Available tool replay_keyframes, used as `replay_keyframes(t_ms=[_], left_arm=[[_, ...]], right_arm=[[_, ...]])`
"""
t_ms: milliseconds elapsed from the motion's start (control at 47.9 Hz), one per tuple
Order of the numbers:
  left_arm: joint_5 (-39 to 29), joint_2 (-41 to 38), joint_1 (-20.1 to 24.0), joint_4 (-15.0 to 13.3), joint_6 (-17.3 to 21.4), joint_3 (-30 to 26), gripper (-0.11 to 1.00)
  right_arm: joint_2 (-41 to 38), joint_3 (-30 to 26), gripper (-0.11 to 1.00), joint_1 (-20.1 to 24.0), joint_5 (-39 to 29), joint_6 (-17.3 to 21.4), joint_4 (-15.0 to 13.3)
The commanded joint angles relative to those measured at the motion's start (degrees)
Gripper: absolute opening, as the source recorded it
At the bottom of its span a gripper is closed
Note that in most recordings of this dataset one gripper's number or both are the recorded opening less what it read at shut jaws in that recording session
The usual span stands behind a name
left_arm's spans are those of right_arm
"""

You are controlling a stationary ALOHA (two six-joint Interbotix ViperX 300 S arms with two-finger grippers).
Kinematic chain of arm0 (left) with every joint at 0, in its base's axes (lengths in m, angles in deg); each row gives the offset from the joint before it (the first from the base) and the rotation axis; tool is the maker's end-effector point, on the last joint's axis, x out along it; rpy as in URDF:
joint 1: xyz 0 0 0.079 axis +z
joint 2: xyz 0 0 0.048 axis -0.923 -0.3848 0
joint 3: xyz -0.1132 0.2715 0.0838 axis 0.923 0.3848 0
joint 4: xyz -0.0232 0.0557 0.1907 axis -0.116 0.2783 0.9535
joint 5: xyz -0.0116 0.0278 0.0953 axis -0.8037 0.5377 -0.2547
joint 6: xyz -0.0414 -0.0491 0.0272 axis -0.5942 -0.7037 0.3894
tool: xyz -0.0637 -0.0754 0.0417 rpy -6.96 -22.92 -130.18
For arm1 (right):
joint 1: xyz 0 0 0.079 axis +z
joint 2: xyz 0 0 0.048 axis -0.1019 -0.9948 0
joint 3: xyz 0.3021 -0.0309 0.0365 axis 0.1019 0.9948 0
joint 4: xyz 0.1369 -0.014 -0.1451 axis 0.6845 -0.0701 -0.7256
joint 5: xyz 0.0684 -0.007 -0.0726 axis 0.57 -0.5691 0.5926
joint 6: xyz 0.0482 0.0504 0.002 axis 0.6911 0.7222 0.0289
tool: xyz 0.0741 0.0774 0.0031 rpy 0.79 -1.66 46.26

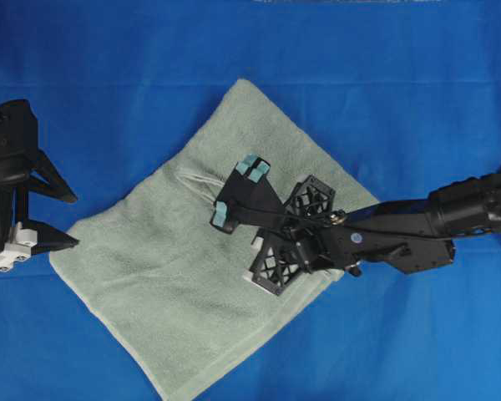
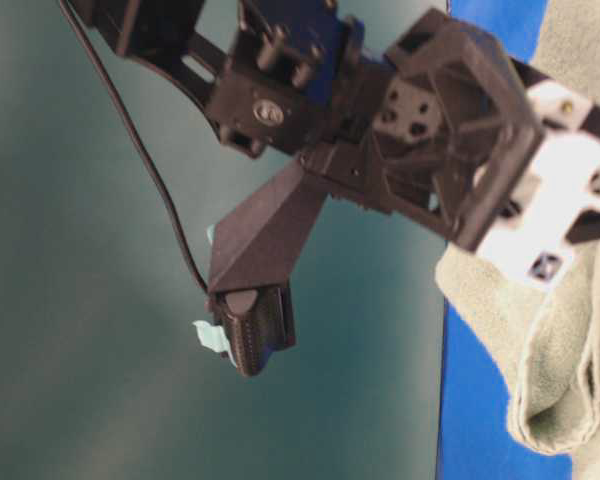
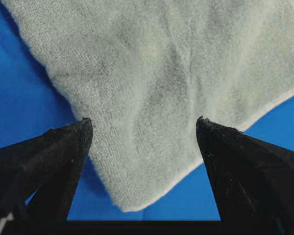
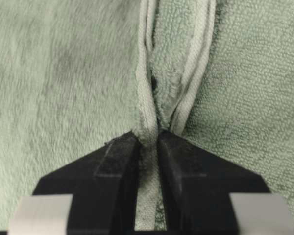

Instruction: Fold a bath towel.

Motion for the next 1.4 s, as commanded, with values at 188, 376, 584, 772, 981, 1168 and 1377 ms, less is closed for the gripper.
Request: replay_keyframes(t_ms=[188, 376, 584, 772, 981, 1168, 1377], left_arm=[[0.35, -0.35, 0.18, 0.09, 0.44, -1.05, 0.82], [0.44, -0.26, -0.53, 0.09, 1.05, -1.05, 0.82], [0.44, -0.35, -1.23, 0.18, 2.81, -1.05, 0.82], [1.67, -0.35, -3.78, 0.09, 9.05, -1.14, 0.82], [7.03, -0.79, -13.71, 0.18, 30.06, -1.32, 0.82], [11.25, -2.9, -21.53, -0.18, 46.58, -2.02, 0.8], [12.57, -8.79, -22.94, -0.35, 46.41, -4.22, 0.79]], right_arm=[[0.79, -0.62, 0.16, -0.18, 1.67, 0.97, -0.18], [0.44, -0.35, 0.16, -0.53, 4.31, 1.32, -0.18], [1.05, -1.14, 0.57, -0.18, 3.87, 2.2, -0.7], [6.94, -2.37, 0.66, 1.67, -2.37, 2.2, -3.96], [15.47, 1.85, 0.67, 1.58, -11.6, 2.37, -7.12], [21.97, 9.4, 0.67, -0.62, -12.3, 2.55, -7.12], [27.16, 15.47, 0.67, -2.99, -10.28, 4.92, -7.38]])
